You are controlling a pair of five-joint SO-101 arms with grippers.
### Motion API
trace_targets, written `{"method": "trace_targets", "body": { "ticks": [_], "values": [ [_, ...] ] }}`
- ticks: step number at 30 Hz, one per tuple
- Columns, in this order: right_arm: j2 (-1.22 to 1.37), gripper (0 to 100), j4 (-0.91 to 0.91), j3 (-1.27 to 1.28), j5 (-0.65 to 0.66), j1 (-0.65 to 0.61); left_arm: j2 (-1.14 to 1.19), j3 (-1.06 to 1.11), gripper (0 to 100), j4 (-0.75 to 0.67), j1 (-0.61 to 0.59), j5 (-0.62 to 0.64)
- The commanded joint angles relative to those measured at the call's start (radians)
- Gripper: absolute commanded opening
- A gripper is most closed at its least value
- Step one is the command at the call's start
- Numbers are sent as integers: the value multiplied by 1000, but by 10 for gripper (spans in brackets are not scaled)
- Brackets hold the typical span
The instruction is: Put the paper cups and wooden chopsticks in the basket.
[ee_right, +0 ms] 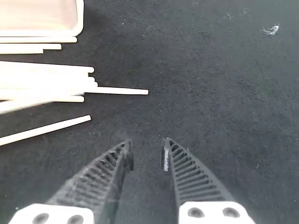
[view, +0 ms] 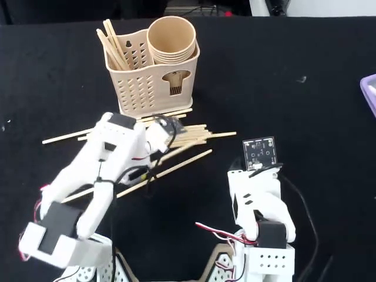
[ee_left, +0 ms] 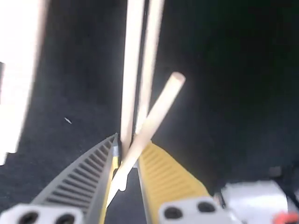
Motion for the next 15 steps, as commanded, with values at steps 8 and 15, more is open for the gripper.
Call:
{"method": "trace_targets", "body": {
  "ticks": [8,15],
  "values": [
    [-67,114,-21,-8,11,-12,-92,137,30,-212,36,153],
    [-67,114,-21,-7,11,-12,-92,142,181,-167,28,147]
  ]
}}
